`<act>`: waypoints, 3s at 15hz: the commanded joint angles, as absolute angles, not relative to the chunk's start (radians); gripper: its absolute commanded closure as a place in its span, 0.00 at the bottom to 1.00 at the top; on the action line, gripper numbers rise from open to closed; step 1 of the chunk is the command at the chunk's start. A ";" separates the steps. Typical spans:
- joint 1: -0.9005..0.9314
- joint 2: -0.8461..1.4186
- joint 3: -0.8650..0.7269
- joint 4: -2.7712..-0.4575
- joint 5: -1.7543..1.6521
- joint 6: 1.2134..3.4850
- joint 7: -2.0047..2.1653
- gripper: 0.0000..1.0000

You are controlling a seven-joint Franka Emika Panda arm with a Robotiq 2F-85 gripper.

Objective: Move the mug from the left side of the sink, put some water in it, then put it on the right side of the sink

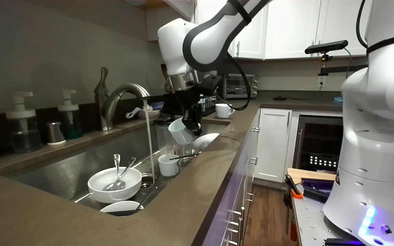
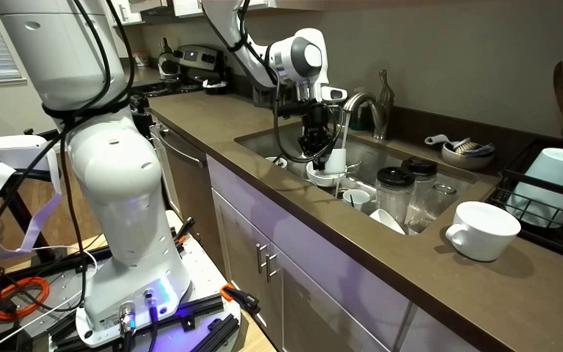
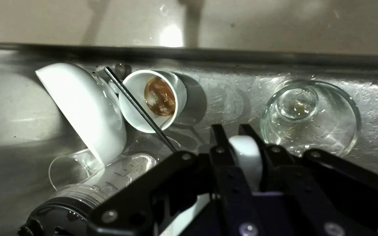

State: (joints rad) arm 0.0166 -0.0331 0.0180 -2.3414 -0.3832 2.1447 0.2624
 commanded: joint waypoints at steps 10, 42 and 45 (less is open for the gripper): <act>0.020 -0.104 0.041 -2.375 -0.435 2.127 0.338 0.95; 0.001 -0.236 -0.122 -2.546 0.160 2.395 -0.288 0.95; -0.020 -0.270 -0.123 -2.565 0.149 2.395 -0.270 0.95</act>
